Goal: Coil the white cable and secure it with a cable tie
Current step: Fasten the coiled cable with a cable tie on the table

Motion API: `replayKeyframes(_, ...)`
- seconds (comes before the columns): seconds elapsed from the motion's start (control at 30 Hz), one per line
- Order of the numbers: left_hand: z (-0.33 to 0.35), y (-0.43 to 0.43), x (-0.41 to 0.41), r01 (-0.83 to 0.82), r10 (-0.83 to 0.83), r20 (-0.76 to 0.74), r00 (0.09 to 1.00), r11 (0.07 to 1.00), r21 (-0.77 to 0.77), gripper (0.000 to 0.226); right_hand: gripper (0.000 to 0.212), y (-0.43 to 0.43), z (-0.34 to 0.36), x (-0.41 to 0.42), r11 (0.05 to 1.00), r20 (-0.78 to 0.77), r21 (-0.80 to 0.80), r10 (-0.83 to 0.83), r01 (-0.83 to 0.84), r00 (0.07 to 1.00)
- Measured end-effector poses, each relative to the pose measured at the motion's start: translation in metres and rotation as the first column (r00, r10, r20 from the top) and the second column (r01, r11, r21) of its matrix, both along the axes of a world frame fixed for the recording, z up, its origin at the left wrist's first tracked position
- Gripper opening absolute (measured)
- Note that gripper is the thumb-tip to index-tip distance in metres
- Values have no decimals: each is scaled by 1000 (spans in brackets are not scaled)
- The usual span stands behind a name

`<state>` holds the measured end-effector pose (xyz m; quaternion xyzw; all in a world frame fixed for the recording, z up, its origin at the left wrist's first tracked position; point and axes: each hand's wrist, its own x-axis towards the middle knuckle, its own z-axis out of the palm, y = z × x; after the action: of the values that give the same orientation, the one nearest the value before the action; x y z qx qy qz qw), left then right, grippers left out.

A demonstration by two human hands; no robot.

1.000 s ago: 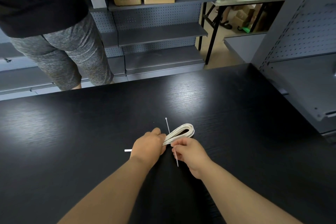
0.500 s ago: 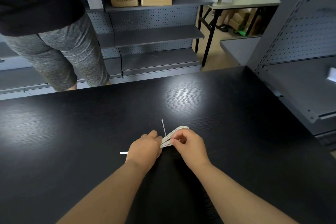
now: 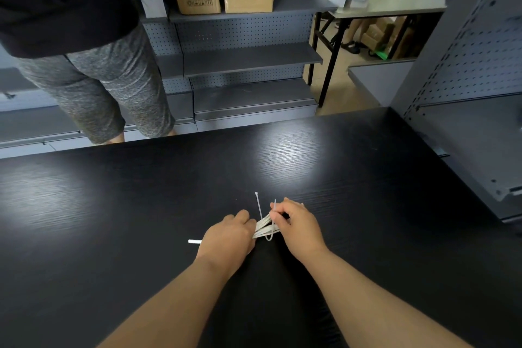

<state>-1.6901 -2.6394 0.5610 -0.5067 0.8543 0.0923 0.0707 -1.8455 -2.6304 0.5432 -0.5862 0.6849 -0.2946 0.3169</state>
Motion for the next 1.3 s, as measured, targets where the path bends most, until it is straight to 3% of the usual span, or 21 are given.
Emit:
replayKeyframes(0.33, -4, -4, 6, 94, -87, 80, 993, 992, -89, 51, 7, -1, -9, 6, 993, -25, -117, -25, 22, 999)
replayKeyframes(0.47, -8, 0, 11, 112, -109, 25, 994, 970, -215, 57, 8, -1, -12, 7, 987, -54, -158, -25, 16, 998)
replayKeyframes(0.57, -11, 3, 10, 31, -53, -72, 996, 960, -278, 50, 8, 0, -12, 7, 986, -60, -164, -20, 10, 998)
replayKeyframes(0.67, -2, 0, -3, -203, 173, -195, 965, 969, -143, 48, 8, 0, -12, 6, 987, -51, -162, -17, 9, 999)
replayKeyframes(0.77, 0, -15, -17, -425, 404, -264, 876, 905, -24, 36, 7, 0, -12, 6, 987, -47, -159, -22, 14, 999)
replayKeyframes(0.93, -11, -41, -34, -628, 665, -175, 726, 744, 228, 35, 7, 0, -13, 5, 991, -31, -134, -23, 18, 999)
replayKeyframes(1.07, -13, -50, -44, -684, 730, -166, 663, 680, 263, 26, 7, 0, -14, 5, 994, -26, -108, -18, 15, 1000)
replayKeyframes(1.3, -5, -49, -53, -697, 750, -158, 642, 658, 287, 23, 7, 0, -14, 5, 993, -2, -110, -30, 30, 1000)
